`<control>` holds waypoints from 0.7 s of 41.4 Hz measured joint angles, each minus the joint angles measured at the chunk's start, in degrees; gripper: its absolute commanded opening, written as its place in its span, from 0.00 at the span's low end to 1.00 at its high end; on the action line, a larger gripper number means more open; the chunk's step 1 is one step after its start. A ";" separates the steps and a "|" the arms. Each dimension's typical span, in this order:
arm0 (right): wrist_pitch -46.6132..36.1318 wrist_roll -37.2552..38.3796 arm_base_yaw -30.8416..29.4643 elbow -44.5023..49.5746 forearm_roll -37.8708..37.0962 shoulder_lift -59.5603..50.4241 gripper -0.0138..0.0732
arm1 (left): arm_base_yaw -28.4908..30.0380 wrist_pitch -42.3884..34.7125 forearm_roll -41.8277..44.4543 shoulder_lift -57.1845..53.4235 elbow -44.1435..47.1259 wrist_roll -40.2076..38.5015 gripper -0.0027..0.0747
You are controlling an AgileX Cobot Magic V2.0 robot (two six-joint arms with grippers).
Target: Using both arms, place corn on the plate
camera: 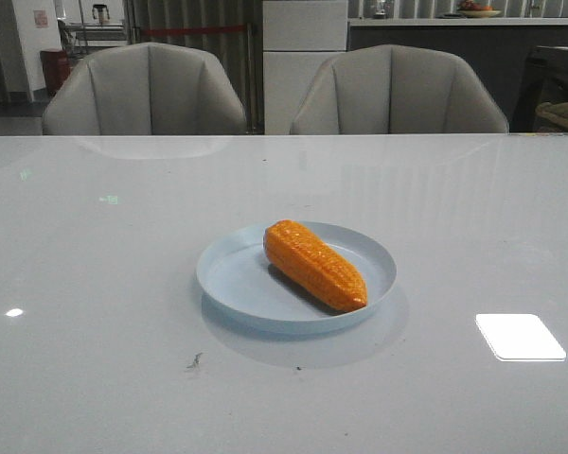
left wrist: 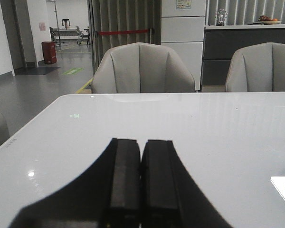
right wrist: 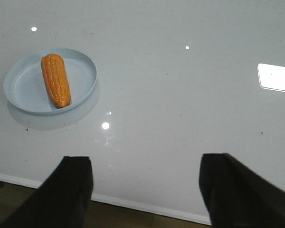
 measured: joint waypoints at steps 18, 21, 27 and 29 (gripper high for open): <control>-29.49 0.00 0.00 17.63 6.16 0.16 0.37 | 0.00 0.00 0.00 0.00 0.00 0.00 0.15; -35.86 0.00 0.00 20.53 6.30 0.26 0.32 | 0.00 0.00 0.00 0.00 0.00 0.00 0.15; -48.42 0.00 0.00 26.30 6.55 -0.47 0.22 | 0.00 0.05 0.00 0.00 0.00 0.00 0.15; -52.64 0.00 0.00 28.56 6.73 -1.05 0.22 | 0.00 0.05 0.00 0.00 0.00 0.00 0.15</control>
